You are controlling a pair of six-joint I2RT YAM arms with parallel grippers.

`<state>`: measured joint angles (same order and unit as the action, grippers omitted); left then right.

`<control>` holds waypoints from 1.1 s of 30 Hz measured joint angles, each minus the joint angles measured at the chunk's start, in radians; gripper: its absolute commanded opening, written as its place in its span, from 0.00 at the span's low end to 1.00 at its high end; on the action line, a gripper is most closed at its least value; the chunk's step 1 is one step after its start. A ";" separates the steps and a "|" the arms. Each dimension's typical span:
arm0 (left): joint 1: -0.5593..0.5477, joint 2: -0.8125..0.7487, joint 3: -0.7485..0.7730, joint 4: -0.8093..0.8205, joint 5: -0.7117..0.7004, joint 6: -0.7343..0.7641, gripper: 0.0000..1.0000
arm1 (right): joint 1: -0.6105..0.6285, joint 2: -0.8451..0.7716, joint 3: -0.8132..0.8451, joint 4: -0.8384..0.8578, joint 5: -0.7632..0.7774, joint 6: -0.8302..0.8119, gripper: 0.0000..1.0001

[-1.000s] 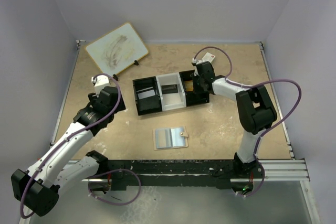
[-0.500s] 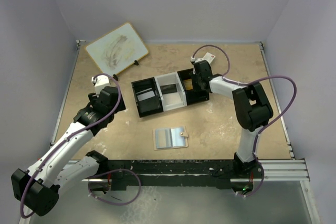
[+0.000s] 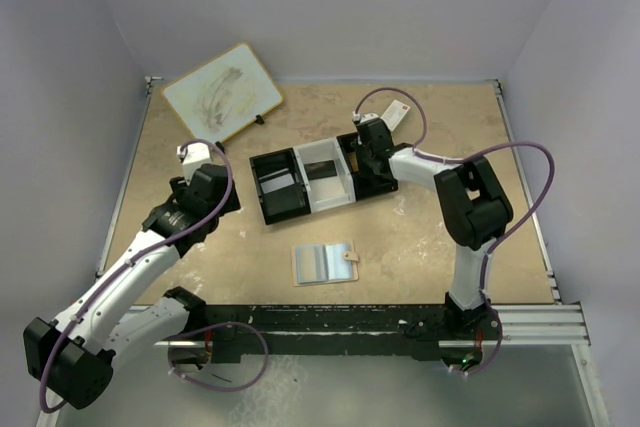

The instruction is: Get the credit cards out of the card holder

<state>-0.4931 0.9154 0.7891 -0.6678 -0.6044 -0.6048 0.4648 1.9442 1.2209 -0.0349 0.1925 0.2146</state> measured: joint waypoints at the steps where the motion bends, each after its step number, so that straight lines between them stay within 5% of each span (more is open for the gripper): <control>1: 0.000 0.001 0.000 0.000 0.000 0.000 0.71 | 0.000 0.001 0.002 0.000 0.001 0.000 0.17; 16: 0.000 0.004 0.000 0.000 0.002 0.000 0.71 | 0.000 0.045 0.043 0.037 0.026 0.023 0.24; 22: 0.000 0.004 0.000 0.000 0.002 0.000 0.71 | 0.000 0.020 0.035 0.013 0.026 0.030 0.36; 27: 0.000 0.003 0.000 0.000 -0.002 0.000 0.75 | 0.002 -0.178 -0.055 -0.024 0.043 0.032 0.51; 33: 0.000 -0.026 0.000 -0.003 -0.039 -0.003 0.76 | 0.055 -0.546 -0.217 0.060 0.116 0.045 0.56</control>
<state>-0.4931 0.8890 0.7891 -0.6704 -0.6437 -0.6075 0.5198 1.3987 1.0039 0.0250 0.3084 0.2592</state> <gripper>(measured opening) 0.751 0.560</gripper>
